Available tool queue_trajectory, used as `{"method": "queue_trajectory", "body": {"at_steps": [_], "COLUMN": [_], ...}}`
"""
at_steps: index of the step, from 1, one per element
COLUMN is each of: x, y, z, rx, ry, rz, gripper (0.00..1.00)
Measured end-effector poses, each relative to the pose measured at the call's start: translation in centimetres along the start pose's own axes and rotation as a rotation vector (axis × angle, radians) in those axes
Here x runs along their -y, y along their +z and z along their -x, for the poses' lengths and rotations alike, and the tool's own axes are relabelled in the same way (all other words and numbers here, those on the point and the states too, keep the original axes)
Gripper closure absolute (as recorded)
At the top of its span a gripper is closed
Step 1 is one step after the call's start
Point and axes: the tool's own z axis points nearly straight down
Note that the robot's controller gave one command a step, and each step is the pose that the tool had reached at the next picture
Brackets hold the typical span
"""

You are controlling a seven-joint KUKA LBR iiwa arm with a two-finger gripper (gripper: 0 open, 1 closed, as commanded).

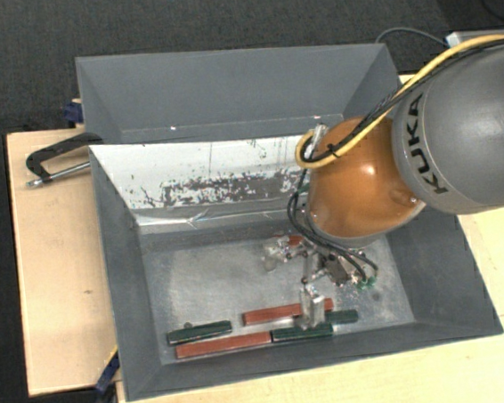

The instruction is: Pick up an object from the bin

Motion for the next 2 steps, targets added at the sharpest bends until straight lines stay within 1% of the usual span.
{"method": "queue_trajectory", "body": {"at_steps": [1, 2], "x": [-1.3, -1.4], "y": [-1.4, 5.0], "z": [0.0, -0.1], "rx": [0.007, 0.004], "ry": [-0.071, -0.273], "rz": [-0.001, -0.001], "gripper": [0.00, 0.00]}}
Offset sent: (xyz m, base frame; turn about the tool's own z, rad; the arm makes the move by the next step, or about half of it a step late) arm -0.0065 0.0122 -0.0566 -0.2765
